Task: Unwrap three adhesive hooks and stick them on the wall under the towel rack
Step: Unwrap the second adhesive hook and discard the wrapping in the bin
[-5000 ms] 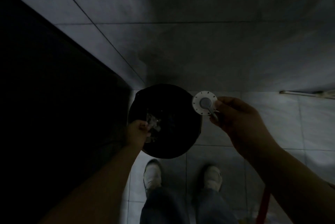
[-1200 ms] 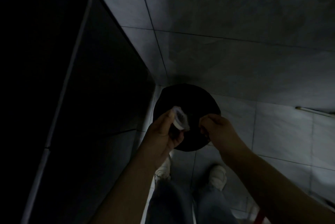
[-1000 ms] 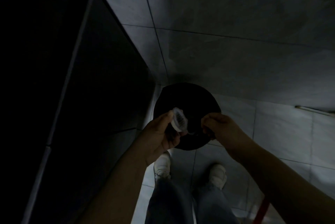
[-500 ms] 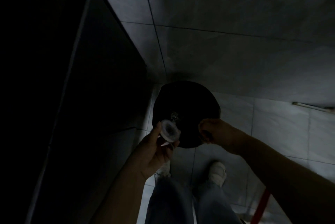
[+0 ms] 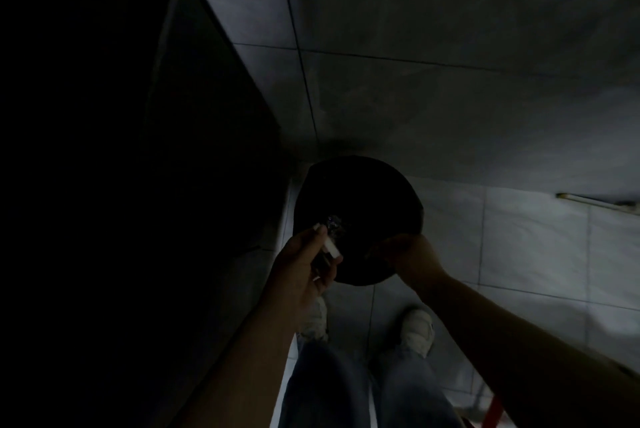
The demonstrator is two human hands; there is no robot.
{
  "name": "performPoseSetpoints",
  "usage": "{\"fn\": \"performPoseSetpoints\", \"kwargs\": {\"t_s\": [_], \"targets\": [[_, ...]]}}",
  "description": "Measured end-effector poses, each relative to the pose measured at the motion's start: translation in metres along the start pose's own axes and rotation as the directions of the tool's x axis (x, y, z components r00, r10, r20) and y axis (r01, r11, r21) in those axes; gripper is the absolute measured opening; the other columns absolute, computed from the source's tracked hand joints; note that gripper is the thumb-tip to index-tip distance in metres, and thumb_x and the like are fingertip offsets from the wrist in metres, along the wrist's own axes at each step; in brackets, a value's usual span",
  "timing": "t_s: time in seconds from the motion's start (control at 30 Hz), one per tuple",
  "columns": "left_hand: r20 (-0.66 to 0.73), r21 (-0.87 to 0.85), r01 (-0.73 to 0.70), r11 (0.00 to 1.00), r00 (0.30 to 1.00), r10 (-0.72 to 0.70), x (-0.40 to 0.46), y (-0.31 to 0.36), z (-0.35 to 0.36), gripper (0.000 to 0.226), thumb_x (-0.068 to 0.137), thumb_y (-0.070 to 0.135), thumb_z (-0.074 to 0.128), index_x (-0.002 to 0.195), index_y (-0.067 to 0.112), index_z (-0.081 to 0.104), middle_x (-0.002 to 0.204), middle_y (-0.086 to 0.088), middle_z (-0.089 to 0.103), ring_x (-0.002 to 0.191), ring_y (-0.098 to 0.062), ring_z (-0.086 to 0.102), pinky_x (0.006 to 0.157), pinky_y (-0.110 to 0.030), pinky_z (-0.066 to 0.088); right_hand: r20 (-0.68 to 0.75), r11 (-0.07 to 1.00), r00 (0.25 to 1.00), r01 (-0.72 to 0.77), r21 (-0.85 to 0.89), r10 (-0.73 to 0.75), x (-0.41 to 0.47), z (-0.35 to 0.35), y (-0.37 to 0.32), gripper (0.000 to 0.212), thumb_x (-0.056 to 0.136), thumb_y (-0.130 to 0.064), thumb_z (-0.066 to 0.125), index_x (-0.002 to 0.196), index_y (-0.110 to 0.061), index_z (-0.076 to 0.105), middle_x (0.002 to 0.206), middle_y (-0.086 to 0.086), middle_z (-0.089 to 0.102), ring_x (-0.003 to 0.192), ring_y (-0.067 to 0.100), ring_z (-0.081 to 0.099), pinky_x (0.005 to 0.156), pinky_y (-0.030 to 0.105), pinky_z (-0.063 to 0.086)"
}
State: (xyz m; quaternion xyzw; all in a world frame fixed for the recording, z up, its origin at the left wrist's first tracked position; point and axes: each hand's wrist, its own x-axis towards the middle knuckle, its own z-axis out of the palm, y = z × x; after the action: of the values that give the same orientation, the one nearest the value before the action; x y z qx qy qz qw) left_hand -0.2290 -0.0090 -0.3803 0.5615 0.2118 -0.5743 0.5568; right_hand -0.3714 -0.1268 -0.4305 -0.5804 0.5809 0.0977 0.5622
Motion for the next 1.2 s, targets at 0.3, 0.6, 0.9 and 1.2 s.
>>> {"fn": "performPoseSetpoints", "kwargs": {"t_s": [0.3,0.6,0.9,1.2], "targets": [[-0.072,0.023,0.054,0.998,0.996,-0.052,0.007,-0.033,0.001,0.017,0.080,0.023,0.071,0.095,0.017,0.070,0.086,-0.004,0.070,0.076,-0.017,0.064,0.045,-0.019,0.049,-0.106,0.932,0.992,0.026,-0.361,-0.069,0.057,0.047,0.007,0.025,0.091,-0.020,0.047,0.100,-0.004,0.065,0.104,0.017,0.068,0.098,0.033,0.062,0.069,0.028,0.037],[-0.210,-0.052,0.030,0.998,0.977,-0.040,0.017,-0.019,-0.020,0.010,0.085,0.021,0.067,0.095,0.018,0.066,0.097,-0.006,0.067,0.088,-0.023,0.064,0.048,-0.022,0.053,-0.136,0.964,0.990,0.003,-0.266,-0.041,0.081,0.055,0.003,0.027,0.093,-0.013,0.045,0.107,0.004,0.062,0.113,0.025,0.063,0.107,0.038,0.058,0.089,0.039,0.044],[-0.192,-0.081,0.050,0.996,0.979,-0.064,0.007,-0.023,-0.007,0.014,0.084,0.026,0.067,0.098,0.022,0.068,0.099,-0.005,0.068,0.080,-0.021,0.067,0.045,-0.019,0.051,-0.026,0.962,0.997,-0.074,-0.261,0.070,0.061,0.039,-0.012,0.032,0.094,-0.011,0.045,0.122,0.002,0.056,0.127,0.022,0.058,0.119,0.035,0.053,0.097,0.037,0.042],[-0.165,-0.051,0.027,0.998,0.986,-0.035,-0.001,-0.025,0.006,0.025,0.085,0.027,0.066,0.110,0.021,0.067,0.111,-0.009,0.068,0.085,-0.022,0.067,0.045,-0.019,0.051,-0.061,0.892,0.976,-0.166,0.419,0.211,0.031,0.017,-0.015,0.027,0.089,-0.005,0.055,0.111,0.007,0.061,0.113,0.028,0.064,0.103,0.038,0.064,0.084,0.040,0.052]]}}
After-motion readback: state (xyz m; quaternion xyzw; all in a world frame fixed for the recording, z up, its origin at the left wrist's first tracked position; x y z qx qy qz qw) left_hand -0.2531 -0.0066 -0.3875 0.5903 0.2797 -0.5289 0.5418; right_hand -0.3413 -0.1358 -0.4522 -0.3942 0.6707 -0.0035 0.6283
